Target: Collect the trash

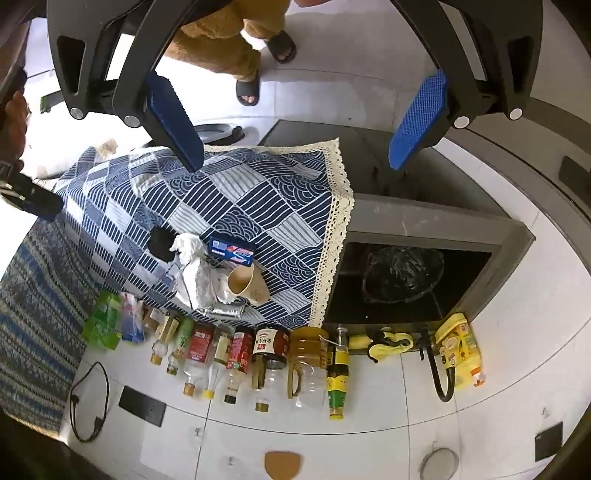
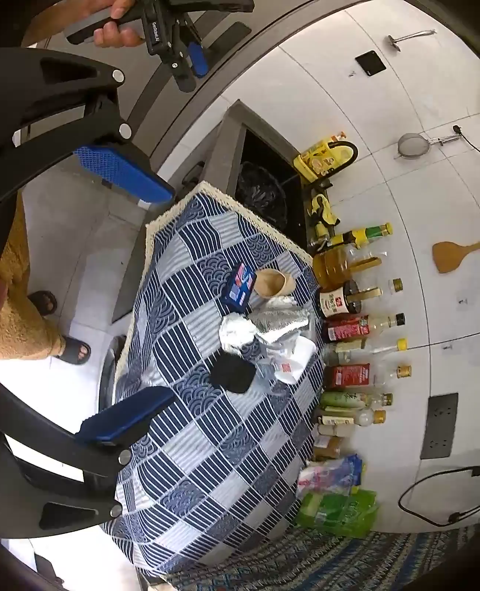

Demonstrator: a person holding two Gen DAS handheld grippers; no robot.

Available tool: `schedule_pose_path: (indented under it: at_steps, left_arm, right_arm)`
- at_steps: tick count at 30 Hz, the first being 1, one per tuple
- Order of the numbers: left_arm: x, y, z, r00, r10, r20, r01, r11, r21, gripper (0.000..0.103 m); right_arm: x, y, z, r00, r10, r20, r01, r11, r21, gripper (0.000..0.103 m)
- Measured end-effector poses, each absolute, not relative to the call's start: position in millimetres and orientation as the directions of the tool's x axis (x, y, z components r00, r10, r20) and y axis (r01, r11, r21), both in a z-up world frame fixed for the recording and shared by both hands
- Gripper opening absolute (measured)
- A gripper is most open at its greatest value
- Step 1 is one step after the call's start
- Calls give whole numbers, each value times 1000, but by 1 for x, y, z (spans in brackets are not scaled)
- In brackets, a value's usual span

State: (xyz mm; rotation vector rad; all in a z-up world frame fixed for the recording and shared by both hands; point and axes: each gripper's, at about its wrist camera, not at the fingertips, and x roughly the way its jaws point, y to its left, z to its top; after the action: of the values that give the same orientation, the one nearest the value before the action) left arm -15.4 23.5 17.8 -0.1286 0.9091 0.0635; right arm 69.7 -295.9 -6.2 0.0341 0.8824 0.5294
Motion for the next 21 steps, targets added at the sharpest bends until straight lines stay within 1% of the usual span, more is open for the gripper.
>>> schedule_pose_path:
  at_steps: [3, 9, 14, 21]
  left_arm:
    - [-17, 23, 17, 614, 5, -790, -107, 991, -77, 97]
    - [-18, 23, 14, 609, -9, -793, -93, 992, -83, 97]
    - [-21, 22, 15, 624, 20, -781, -98, 994, -53, 97]
    - [-21, 29, 14, 631, 18, -776, -109, 992, -66, 97]
  right_arm:
    - [67, -292, -5, 536, 438, -722, -431, 877, 212, 98]
    - [63, -289, -7, 530, 442, -724, -426, 877, 223, 98]
    - [61, -282, -5, 540, 436, -720, -439, 876, 200, 98]
    - [61, -274, -6, 529, 447, -721, -455, 867, 204, 98]
